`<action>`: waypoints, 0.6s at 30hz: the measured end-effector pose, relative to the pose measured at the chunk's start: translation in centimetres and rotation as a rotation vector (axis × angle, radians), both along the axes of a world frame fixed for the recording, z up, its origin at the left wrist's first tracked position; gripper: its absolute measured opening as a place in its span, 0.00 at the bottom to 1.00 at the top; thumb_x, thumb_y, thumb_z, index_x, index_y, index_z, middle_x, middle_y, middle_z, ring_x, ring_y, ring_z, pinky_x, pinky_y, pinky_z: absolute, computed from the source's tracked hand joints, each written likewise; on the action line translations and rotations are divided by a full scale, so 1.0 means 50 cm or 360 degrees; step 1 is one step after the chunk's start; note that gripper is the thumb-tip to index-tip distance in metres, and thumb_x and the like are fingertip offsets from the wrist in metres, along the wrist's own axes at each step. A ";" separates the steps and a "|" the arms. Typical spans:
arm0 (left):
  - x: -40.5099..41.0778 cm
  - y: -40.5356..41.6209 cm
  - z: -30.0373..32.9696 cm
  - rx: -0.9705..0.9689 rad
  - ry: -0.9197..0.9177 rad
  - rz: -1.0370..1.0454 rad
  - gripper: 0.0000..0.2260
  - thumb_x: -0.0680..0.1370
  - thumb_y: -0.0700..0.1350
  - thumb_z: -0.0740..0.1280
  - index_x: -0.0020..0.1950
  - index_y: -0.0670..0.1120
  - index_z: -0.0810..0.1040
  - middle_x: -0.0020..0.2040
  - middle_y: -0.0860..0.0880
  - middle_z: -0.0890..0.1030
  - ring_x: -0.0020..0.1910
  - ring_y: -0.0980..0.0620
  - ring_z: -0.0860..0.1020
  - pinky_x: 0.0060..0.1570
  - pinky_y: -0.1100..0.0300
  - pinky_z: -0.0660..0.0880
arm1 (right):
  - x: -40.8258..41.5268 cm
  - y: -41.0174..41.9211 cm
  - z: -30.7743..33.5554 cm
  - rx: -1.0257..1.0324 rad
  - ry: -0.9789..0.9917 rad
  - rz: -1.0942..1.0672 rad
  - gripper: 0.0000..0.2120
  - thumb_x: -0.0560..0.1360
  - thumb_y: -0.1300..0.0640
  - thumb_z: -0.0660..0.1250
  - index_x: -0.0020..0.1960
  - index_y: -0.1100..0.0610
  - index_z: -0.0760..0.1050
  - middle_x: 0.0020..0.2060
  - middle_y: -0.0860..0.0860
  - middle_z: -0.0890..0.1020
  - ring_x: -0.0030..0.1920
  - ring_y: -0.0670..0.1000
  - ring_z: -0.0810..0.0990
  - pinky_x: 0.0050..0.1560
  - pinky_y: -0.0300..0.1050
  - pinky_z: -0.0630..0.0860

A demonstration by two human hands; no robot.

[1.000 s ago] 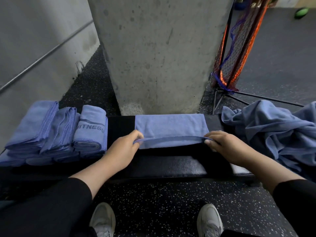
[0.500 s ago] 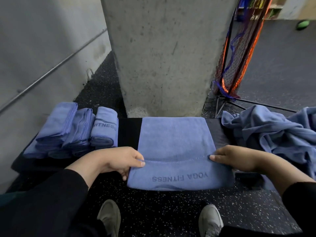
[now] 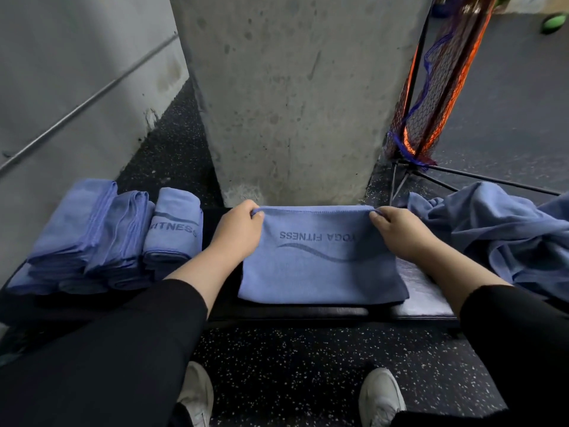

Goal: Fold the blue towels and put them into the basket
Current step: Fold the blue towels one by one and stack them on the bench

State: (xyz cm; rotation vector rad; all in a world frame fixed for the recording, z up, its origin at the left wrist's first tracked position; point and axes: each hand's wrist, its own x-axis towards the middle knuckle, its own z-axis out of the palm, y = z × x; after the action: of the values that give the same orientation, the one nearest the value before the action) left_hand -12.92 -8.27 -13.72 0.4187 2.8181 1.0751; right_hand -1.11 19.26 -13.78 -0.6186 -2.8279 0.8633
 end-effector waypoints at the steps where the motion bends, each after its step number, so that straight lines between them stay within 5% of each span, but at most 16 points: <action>1: -0.009 0.005 -0.013 -0.0069 0.0023 -0.0024 0.10 0.84 0.47 0.59 0.44 0.46 0.71 0.36 0.49 0.74 0.34 0.50 0.71 0.31 0.56 0.62 | -0.008 0.000 -0.009 0.0007 -0.0032 0.0011 0.19 0.84 0.53 0.59 0.34 0.54 0.67 0.30 0.48 0.73 0.37 0.53 0.71 0.35 0.48 0.59; 5: -0.021 0.013 -0.055 -0.0369 0.0058 -0.0176 0.10 0.84 0.46 0.58 0.44 0.45 0.70 0.39 0.46 0.75 0.36 0.47 0.71 0.31 0.55 0.61 | -0.023 0.000 -0.037 0.0110 -0.0158 0.0074 0.19 0.84 0.54 0.58 0.37 0.61 0.70 0.36 0.59 0.78 0.40 0.61 0.76 0.39 0.50 0.64; 11: -0.006 -0.014 -0.053 -0.0537 0.0062 -0.0282 0.11 0.84 0.46 0.57 0.47 0.41 0.72 0.40 0.46 0.76 0.35 0.48 0.71 0.32 0.55 0.63 | -0.003 -0.008 -0.025 0.0139 -0.0318 0.0122 0.20 0.84 0.52 0.59 0.36 0.60 0.68 0.32 0.58 0.74 0.38 0.58 0.72 0.38 0.50 0.64; 18: 0.078 -0.088 -0.030 -0.0686 -0.0070 -0.0530 0.13 0.81 0.44 0.58 0.37 0.45 0.65 0.38 0.47 0.74 0.37 0.48 0.70 0.35 0.54 0.63 | 0.093 -0.034 0.026 0.0046 -0.0811 0.0398 0.17 0.83 0.48 0.61 0.42 0.58 0.77 0.39 0.53 0.80 0.44 0.55 0.81 0.47 0.50 0.80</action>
State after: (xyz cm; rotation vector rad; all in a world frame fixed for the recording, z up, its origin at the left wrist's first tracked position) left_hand -9.03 -12.65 -15.22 0.7635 2.6996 0.3953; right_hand 3.54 17.55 -12.46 -0.5534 -3.4303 0.7893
